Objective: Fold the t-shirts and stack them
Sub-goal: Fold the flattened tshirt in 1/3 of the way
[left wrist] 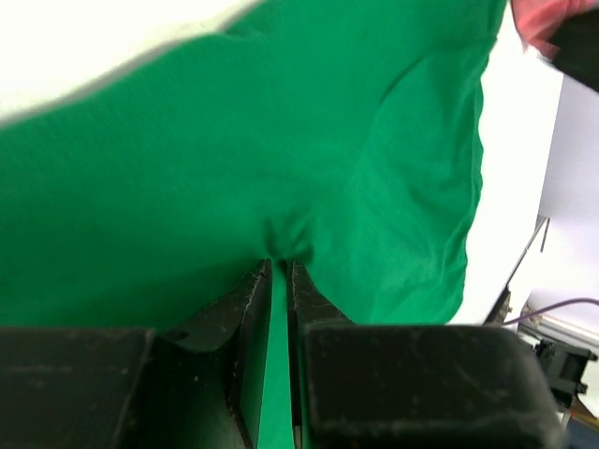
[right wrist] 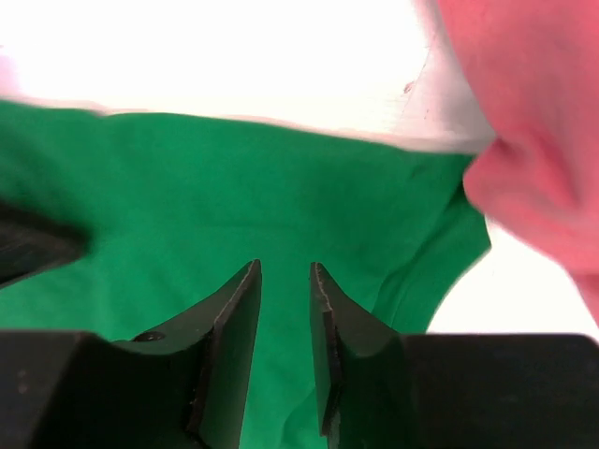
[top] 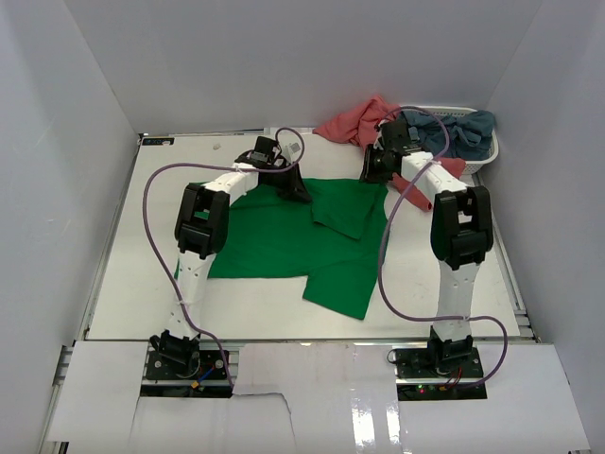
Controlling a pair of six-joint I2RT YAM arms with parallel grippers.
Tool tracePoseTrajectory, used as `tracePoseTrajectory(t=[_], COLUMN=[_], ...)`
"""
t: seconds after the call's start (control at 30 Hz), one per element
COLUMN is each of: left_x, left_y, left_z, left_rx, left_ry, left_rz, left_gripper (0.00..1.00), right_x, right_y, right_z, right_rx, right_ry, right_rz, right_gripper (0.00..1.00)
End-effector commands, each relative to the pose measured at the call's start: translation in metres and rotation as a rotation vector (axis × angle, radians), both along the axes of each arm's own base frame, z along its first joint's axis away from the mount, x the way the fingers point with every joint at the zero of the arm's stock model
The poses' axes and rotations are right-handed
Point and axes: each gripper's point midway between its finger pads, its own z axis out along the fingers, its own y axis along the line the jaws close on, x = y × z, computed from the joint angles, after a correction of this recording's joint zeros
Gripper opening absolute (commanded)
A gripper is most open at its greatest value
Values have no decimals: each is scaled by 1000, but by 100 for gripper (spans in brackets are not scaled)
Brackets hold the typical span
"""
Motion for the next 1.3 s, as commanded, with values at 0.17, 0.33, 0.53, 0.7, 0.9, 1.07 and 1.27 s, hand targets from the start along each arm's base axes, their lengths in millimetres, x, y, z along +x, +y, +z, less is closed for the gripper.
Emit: tracePoseTrajectory(t=[0.17, 0.33, 0.53, 0.7, 0.9, 1.07, 1.27], left_x=[-5, -3, -1, -8, 0, 5, 17], left_y=[8, 32, 106, 158, 211, 237, 242], left_z=[74, 77, 62, 42, 23, 14, 21], left_rx=[-9, 4, 23, 86, 209, 265, 246], left_ry=[-110, -94, -14, 24, 49, 64, 51], left_rz=[-32, 21, 160, 274, 451, 531, 541], left_gripper=[24, 24, 24, 24, 25, 25, 26], right_x=[23, 24, 24, 22, 25, 30, 41], right_y=[-7, -14, -26, -35, -37, -39, -43], right_z=[-18, -29, -41, -56, -65, -67, -74], right_rx=[-34, -68, -110, -121, -129, -133, -121], right_ry=[-1, 11, 37, 87, 114, 119, 128], right_rz=[-10, -23, -49, -63, -78, -79, -85], right_gripper=[19, 8, 8, 11, 13, 14, 15])
